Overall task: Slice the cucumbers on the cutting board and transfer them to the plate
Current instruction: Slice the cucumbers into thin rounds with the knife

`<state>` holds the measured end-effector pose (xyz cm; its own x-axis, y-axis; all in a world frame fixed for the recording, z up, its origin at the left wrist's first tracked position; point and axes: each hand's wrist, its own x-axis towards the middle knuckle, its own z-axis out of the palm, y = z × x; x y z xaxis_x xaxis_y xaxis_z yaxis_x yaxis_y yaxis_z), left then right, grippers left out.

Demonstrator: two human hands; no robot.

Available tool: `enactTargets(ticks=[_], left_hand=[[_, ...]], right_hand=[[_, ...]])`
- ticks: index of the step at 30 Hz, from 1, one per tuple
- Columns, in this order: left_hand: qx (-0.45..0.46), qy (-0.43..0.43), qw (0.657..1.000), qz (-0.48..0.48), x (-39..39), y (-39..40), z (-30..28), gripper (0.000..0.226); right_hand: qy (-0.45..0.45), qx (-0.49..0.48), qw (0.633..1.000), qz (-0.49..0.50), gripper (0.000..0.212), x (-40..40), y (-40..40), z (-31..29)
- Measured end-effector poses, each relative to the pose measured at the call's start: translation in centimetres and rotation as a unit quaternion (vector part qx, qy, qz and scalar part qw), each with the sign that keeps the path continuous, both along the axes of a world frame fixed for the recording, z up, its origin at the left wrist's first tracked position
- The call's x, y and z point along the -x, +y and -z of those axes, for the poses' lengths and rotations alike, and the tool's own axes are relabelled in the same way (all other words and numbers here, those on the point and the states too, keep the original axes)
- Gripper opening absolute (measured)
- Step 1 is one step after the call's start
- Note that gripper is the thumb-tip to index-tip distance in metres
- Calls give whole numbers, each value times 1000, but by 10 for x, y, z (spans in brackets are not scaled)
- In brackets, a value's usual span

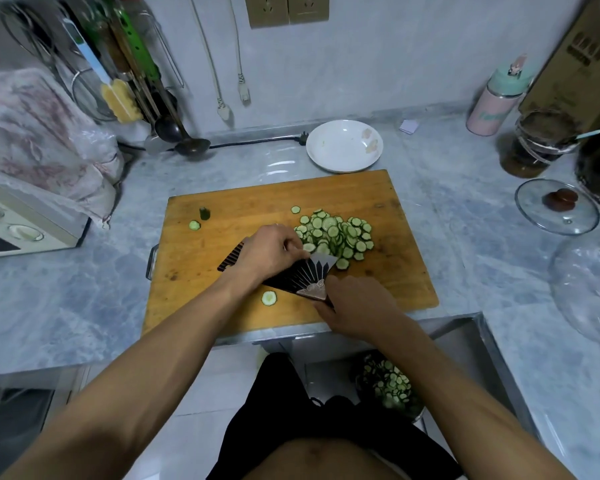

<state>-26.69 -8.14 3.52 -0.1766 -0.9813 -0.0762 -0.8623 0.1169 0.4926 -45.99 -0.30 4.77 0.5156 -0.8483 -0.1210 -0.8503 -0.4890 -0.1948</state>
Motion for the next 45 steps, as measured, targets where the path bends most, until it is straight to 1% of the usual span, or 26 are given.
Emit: enactTargets(ticks=[1, 3, 5, 7, 9, 11, 13, 14, 15, 17, 18, 19, 20, 21, 23, 26, 29, 32, 36, 38, 41, 43, 45], left_hand=[[3, -24, 1000, -15, 1, -2, 1, 15], [16, -70, 996, -50, 5, -8, 1, 8], [35, -77, 994, -76, 6, -8, 0, 10], [81, -36, 992, -92, 5, -1, -6, 13], [150, 30, 983, -101, 1, 17, -12, 13], [220, 108, 962, -122, -6, 45, -16, 12], [253, 156, 939, -172, -13, 72, -10, 10], [247, 155, 936, -199, -16, 83, -3, 11], [219, 143, 940, -219, -18, 91, 6, 14], [98, 116, 959, -238, -20, 98, 27, 18], [32, 97, 965, -240, -20, 100, 36, 22], [-13, 75, 968, -238, -19, 100, 43, 30], [-40, 57, 970, -235, -18, 99, 48, 34], [-45, 50, 970, -234, -15, 97, 51, 30], [-36, 57, 968, -241, -8, 92, 52, 19], [-17, 62, 970, -236, -3, 75, 55, 12], [14, 65, 974, -214, 5, 54, 56, 22], [41, 102, 973, -203, 14, 45, 53, 31], [76, 143, 965, -206, 1, 62, 52, 30], [114, 154, 954, -229, -17, 83, 50, 23], [159, 145, 931, -294, -52, 117, 52, 22], [167, 129, 920, -331, -73, 136, 58, 20], [154, 113, 919, -345, -88, 148, 65, 20]], right_hand=[[-1, 3, 1000, -5, 40, 0, 0, 0], [-1, 2, 1000, -8, 40, 0, 1, 0], [0, -4, 1000, -2, 41, 2, 2, 0], [-8, -15, 1000, 14, 41, 5, 2, 2], [-36, -42, 997, 50, 41, 10, 2, 5], [-83, -83, 989, 94, 39, 13, 2, 10], [-141, -123, 972, 140, 37, 14, 2, 14], [-169, -138, 963, 161, 38, 14, 2, 16], [-194, -149, 953, 178, 39, 14, 2, 17], [-229, -167, 938, 201, 42, 13, 2, 16], [-239, -172, 934, 204, 43, 13, 2, 15], [-244, -175, 932, 203, 44, 14, 2, 15], [-248, -177, 931, 203, 46, 14, 2, 14], [-251, -176, 930, 201, 47, 15, 2, 14], [-258, -169, 930, 200, 50, 18, 3, 14], [-272, -167, 924, 211, 48, 23, 7, 13], [-285, -174, 916, 221, 48, 26, 12, 13], [-299, -185, 906, 234, 49, 26, 13, 12], [-302, -186, 909, 218, 48, 23, 11, 10], [-303, -193, 912, 199, 50, 18, 10, 9], [-295, -203, 921, 157, 53, 2, 8, 10], [-283, -219, 925, 127, 53, -13, 6, 14], [-272, -238, 927, 99, 54, -28, 6, 18]])
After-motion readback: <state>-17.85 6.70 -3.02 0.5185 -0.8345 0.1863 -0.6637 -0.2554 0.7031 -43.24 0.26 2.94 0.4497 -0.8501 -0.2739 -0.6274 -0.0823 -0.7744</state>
